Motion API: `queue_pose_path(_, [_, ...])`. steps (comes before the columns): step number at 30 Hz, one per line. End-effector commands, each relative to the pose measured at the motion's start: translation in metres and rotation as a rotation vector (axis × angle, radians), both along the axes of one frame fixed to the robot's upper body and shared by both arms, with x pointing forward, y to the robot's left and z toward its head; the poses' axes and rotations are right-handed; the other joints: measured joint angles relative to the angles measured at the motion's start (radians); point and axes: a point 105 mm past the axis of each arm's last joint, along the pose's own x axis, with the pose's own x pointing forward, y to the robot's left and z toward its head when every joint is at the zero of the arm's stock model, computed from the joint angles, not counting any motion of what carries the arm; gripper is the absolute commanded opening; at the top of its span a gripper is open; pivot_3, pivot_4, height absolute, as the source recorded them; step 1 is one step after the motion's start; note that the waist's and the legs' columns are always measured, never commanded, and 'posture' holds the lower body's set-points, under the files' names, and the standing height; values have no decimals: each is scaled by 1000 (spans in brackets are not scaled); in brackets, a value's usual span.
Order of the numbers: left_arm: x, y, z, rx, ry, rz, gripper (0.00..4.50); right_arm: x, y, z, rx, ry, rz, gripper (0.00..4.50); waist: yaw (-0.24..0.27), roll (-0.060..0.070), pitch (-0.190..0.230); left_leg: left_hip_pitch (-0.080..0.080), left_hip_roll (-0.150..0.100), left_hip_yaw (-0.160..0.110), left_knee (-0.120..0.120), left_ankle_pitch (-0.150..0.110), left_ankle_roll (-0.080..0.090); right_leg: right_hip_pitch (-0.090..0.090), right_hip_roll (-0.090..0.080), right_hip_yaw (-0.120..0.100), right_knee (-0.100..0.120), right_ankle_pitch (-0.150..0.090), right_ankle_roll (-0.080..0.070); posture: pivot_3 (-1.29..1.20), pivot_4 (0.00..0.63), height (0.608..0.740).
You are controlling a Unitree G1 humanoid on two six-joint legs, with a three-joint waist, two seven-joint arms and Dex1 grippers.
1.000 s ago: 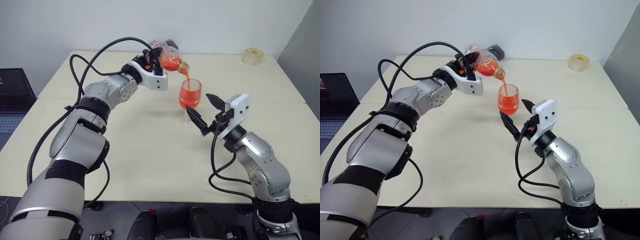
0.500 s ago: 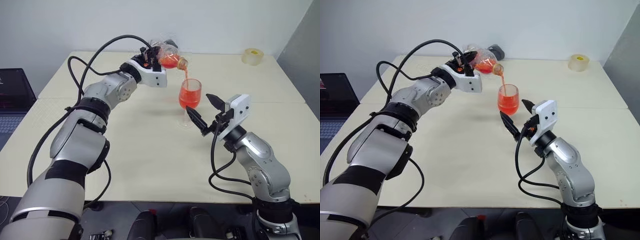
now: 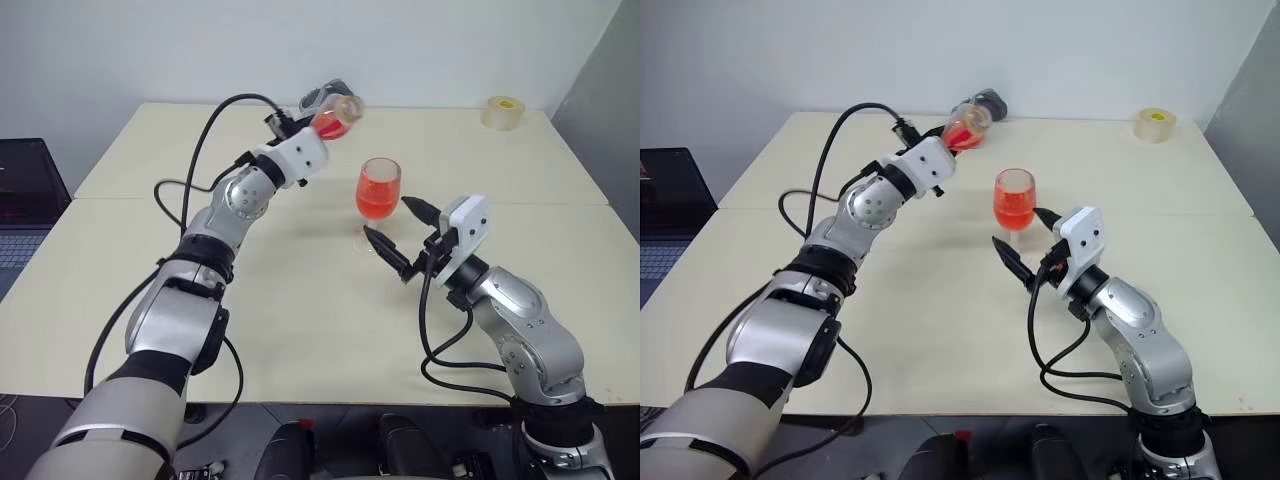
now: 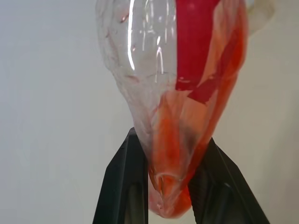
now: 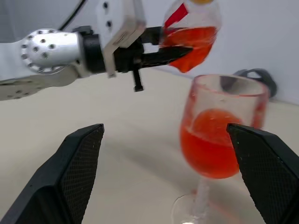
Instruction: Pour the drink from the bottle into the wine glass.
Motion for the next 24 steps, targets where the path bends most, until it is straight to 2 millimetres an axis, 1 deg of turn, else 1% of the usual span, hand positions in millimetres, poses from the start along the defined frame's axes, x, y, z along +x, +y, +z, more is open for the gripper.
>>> queue_pose_path(1, [0, 34, 0, -202, 74, 64, 738, -16, 13, 8, -26, -29, 113, 4500, -3, 0, 0, 0, 0, 0, 0, 0, 1, 0, 0, 0, 0, 0, 0, 0, 150, 740])
queue_pose_path(4, [-3, 61, -27, -307, 168, 135, 738, -15, 20, 4, -57, -11, 154, 4500, -1, 0, 0, 0, 0, -1, 1, -1, 2, 0, 0, -1, 0, 0, 0, 0, 150, 740])
queue_pose_path(7, [-9, 91, -54, -420, 245, 221, 738, -10, 31, -6, -121, 6, 185, 4500, -1, 0, 0, 0, 0, -1, 2, -1, 2, 0, 0, 0, 0, 0, 0, 0, 150, 740])
queue_pose_path(12, [-15, 123, -79, -556, 300, 324, 738, -2, 48, -20, -202, 47, 220, 4500, 8, -1, 0, -1, 0, -3, 4, -1, 2, 1, -1, -2, 0, 0, 0, 0, 150, 740])
queue_pose_path(15, [-15, 129, -83, -584, 302, 344, 738, -1, 57, -25, -234, 62, 259, 4500, 9, -1, -1, -2, -1, -4, 6, -1, 2, 1, -1, -3, 0, 0, 0, 0, 150, 740])
queue_pose_path(18, [-14, 139, -84, -668, 301, 388, 738, 0, 66, -26, -262, 58, 292, 4500, 9, -2, -1, -2, -1, -4, 7, -1, 2, 1, -1, -3, 0, 0, 0, 0, 150, 740])
queue_pose_path(21, [-13, 148, -90, -753, 336, 414, 738, 2, 72, -24, -278, 51, 309, 4500, 7, -2, -1, -2, -1, -5, 7, -1, 2, 1, -1, -4, 1, 0, 0, 0, 150, 740])
queue_pose_path(24, [-11, 147, -95, -736, 366, 409, 738, 3, 75, -22, -282, 45, 319, 4500, 7, -2, -1, -2, -1, -4, 7, -1, 2, 1, -1, -4, 1, 0, 0, 0, 150, 740])
